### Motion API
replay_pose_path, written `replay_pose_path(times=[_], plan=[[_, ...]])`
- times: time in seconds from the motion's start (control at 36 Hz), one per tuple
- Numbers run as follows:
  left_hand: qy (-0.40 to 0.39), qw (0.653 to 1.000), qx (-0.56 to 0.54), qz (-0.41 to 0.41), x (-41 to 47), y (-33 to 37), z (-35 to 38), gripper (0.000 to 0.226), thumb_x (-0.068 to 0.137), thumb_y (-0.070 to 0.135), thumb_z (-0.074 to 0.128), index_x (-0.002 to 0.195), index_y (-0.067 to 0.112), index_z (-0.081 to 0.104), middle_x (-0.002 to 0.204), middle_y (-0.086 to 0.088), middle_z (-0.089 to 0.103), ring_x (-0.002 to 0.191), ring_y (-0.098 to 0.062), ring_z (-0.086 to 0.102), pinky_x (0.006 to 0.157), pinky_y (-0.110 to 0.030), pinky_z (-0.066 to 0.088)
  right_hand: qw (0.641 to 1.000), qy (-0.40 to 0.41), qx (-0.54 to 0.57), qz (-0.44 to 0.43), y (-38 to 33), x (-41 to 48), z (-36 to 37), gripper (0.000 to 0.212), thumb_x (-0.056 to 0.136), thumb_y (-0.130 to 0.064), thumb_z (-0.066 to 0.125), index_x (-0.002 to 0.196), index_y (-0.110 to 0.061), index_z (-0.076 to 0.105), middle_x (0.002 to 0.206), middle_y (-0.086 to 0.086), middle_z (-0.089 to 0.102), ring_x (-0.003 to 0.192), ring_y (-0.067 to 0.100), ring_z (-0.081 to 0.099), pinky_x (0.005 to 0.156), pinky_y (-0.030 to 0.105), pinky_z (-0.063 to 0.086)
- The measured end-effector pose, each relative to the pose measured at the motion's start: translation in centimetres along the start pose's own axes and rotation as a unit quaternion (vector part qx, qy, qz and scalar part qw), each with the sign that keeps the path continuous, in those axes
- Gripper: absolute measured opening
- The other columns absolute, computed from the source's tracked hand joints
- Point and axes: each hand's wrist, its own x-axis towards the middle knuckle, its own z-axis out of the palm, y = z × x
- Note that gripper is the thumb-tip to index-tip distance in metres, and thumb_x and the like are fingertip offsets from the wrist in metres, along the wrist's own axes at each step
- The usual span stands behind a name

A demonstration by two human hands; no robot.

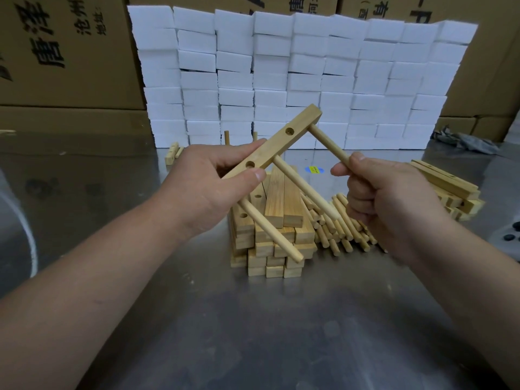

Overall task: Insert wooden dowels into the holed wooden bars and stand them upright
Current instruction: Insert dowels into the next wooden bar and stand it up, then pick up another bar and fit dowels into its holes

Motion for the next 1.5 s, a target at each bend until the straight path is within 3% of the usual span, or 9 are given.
replay_pose_path(times=[0.36,0.53,0.64,0.75,0.83,0.94,1.06,1.22,1.5], plan=[[0.045,0.999,-0.004,-0.022,0.2,0.1,0.6,0.031,0.087,0.011,0.058,0.104,0.036,0.061,0.060,0.017,0.062,0.064,0.004,0.057,0.058,-0.007,0.043,1.000,0.025,0.010,-0.008,0.1,0.0,0.0,0.046,0.098,-0.040,0.035,0.088,-0.010,0.068,0.045,-0.007,0.030,0.042,0.010,0.024,0.043,0.022,0.025],[0.099,0.972,-0.131,-0.169,1.2,-0.2,-0.1,0.024,0.092,0.018,0.048,0.107,0.018,0.067,0.057,0.005,0.055,0.047,-0.007,0.043,0.047,-0.019,0.034,0.995,0.096,0.024,-0.019,0.0,0.1,-0.1,0.039,0.098,-0.037,0.033,0.089,-0.018,0.066,0.044,-0.006,0.047,0.040,0.009,0.038,0.047,0.022,0.034],[0.028,0.925,-0.275,-0.262,1.5,0.0,-1.0,0.014,0.086,0.022,0.048,0.074,0.019,0.056,0.059,-0.002,0.051,0.038,-0.009,0.027,0.041,-0.017,0.023,0.991,0.102,-0.051,-0.062,0.2,0.2,-0.2,0.019,0.088,-0.017,0.050,0.086,-0.027,0.066,0.057,-0.009,0.057,0.048,0.005,0.048,0.054,0.020,0.041],[-0.072,0.894,-0.310,-0.314,1.4,0.2,-1.4,0.027,0.075,0.024,0.047,0.053,0.017,0.061,0.055,-0.003,0.054,0.032,-0.005,0.024,0.041,-0.017,0.018,0.983,0.063,-0.127,-0.115,0.7,0.0,-0.1,0.035,0.087,-0.019,0.057,0.119,-0.034,0.056,0.085,-0.011,0.066,0.073,-0.002,0.062,0.070,0.022,0.048],[-0.101,0.874,-0.336,-0.335,1.4,0.4,-1.6,0.014,0.069,0.022,0.047,0.063,0.012,0.055,0.055,-0.006,0.056,0.028,-0.003,0.024,0.040,-0.013,0.016,0.980,0.024,-0.145,-0.133,0.9,0.0,-0.1,0.048,0.085,-0.026,0.063,0.130,-0.035,0.049,0.096,-0.015,0.066,0.094,0.004,0.061,0.087,0.033,0.047],[-0.129,0.857,-0.355,-0.350,1.5,0.4,-1.8,0.012,0.070,0.018,0.043,0.067,0.008,0.047,0.054,-0.009,0.058,0.025,-0.002,0.024,0.037,-0.012,0.015,0.971,-0.050,-0.146,-0.184,1.0,-0.6,0.2,0.040,0.082,-0.016,0.066,0.100,-0.051,0.057,0.090,-0.020,0.067,0.088,0.013,0.061,0.076,0.023,0.053],[-0.139,0.846,-0.358,-0.371,1.6,0.6,-2.0,0.016,0.072,0.018,0.041,0.069,0.003,0.048,0.057,-0.011,0.062,0.024,-0.001,0.024,0.034,-0.010,0.019,0.967,-0.087,-0.119,-0.206,0.8,-0.9,0.6,0.035,0.080,-0.004,0.065,0.093,-0.036,0.061,0.084,-0.021,0.069,0.085,0.004,0.064,0.079,0.017,0.051],[-0.065,0.862,-0.348,-0.364,1.9,0.3,-1.9,0.023,0.083,0.025,0.036,0.080,0.006,0.048,0.075,-0.023,0.068,0.024,-0.002,0.022,0.035,-0.010,0.020,0.972,-0.075,-0.088,-0.206,1.1,-0.7,0.5,0.031,0.080,-0.001,0.064,0.087,-0.031,0.063,0.078,-0.018,0.070,0.078,0.000,0.063,0.071,0.015,0.053],[0.100,0.927,-0.298,-0.204,1.8,-0.3,-0.9,0.020,0.095,0.020,0.044,0.094,0.009,0.060,0.068,-0.003,0.068,0.044,-0.009,0.038,0.040,-0.015,0.036,0.972,-0.021,-0.119,-0.201,1.4,-0.3,0.1,0.014,0.083,-0.017,0.065,0.086,-0.030,0.065,0.072,-0.023,0.068,0.071,-0.010,0.062,0.059,0.003,0.043]])
